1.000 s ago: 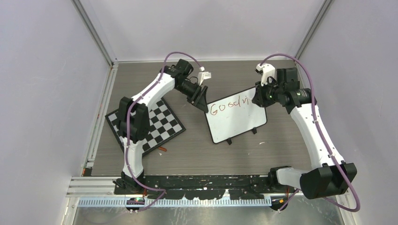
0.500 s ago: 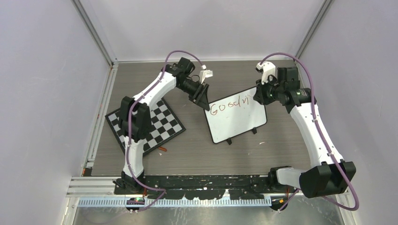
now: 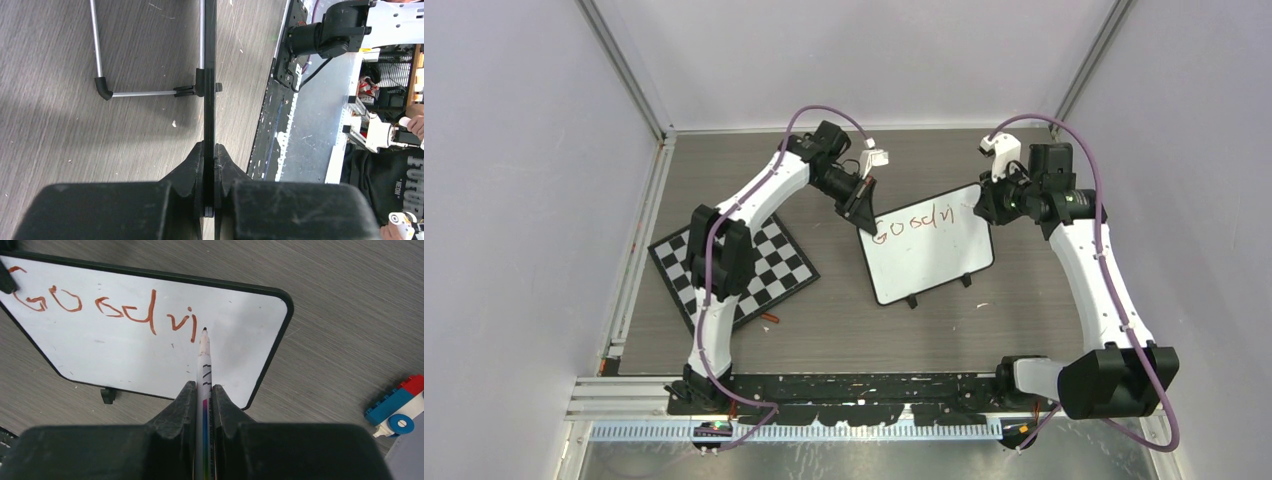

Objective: Write a sentence on the whiteboard

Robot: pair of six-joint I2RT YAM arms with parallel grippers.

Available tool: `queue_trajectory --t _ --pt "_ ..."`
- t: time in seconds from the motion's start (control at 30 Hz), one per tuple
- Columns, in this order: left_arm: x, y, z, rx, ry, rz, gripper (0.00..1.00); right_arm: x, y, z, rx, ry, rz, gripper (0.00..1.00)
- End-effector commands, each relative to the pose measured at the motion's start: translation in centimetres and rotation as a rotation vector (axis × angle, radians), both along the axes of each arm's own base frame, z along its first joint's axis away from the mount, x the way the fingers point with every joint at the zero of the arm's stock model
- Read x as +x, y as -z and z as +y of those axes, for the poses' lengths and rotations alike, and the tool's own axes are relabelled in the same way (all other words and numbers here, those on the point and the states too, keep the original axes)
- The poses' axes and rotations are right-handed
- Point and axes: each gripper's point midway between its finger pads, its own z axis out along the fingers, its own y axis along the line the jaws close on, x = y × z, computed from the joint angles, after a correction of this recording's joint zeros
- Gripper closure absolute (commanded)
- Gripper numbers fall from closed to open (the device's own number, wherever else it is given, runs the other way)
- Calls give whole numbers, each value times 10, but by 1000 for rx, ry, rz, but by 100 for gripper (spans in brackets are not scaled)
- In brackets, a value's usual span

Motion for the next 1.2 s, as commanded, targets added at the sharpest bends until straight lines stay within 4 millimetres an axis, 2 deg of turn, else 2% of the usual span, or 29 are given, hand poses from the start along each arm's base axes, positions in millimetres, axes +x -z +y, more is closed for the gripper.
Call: queue_trajectory --t 0.0,0.27,0.57,0.9,1.17 --pt "6 -7 0 2 33 -52 100 2 -7 8 11 -72 -25 100" --pt "0 -2 9 58 95 -27 100 -3 -1 12 12 -117 -2 100" --pt "-11 4 7 72 123 -10 100 11 -5 9 7 -87 -33 100" --pt "-10 2 4 70 120 -17 100 25 -16 11 33 -58 -65 100" --pt "-9 2 2 65 118 -20 100 34 -16 8 31 -36 -72 100"
